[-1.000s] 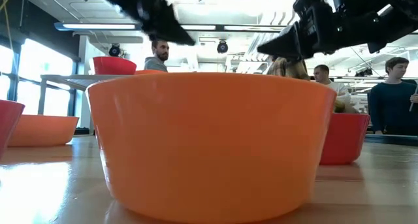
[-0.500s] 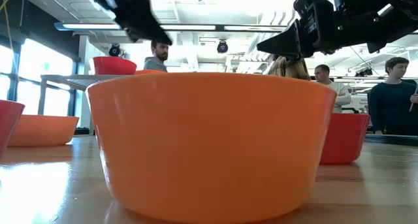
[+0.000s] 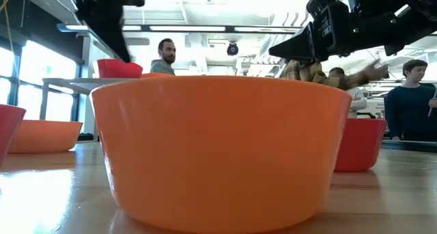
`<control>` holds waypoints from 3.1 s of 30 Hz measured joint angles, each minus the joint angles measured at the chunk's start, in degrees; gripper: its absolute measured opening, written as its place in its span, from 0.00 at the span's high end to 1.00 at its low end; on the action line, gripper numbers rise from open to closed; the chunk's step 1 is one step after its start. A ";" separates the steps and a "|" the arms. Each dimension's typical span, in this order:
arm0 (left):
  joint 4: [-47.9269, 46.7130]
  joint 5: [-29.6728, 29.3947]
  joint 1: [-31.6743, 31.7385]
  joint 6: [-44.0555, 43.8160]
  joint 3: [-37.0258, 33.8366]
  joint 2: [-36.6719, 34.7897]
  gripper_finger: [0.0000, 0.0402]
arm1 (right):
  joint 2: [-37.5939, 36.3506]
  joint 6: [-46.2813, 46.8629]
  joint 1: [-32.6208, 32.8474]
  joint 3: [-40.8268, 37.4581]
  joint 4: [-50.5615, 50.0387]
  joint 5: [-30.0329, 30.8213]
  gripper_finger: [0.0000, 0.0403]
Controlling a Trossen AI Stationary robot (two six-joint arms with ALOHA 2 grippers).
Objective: Pick & Place Mini bowls
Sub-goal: Stack the orange bowl on top of the orange bowl on the shelf
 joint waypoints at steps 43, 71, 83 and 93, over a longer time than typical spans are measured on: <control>-1.89 11.69 0.09 -25.77 -14.51 2.95 0.58 | 0.00 -0.44 0.00 0.00 -0.85 0.00 1.00; 18.06 11.57 0.11 -23.01 -9.85 10.20 0.99 | 0.00 -0.48 -0.02 0.00 -1.29 0.04 1.00; 21.40 13.25 0.11 -24.14 -8.43 14.61 0.85 | 0.04 -0.61 -0.02 0.00 -1.38 0.28 1.00; 5.91 8.67 0.11 -18.70 -0.14 13.87 0.64 | 0.42 -0.59 -0.02 0.01 -1.27 0.26 1.00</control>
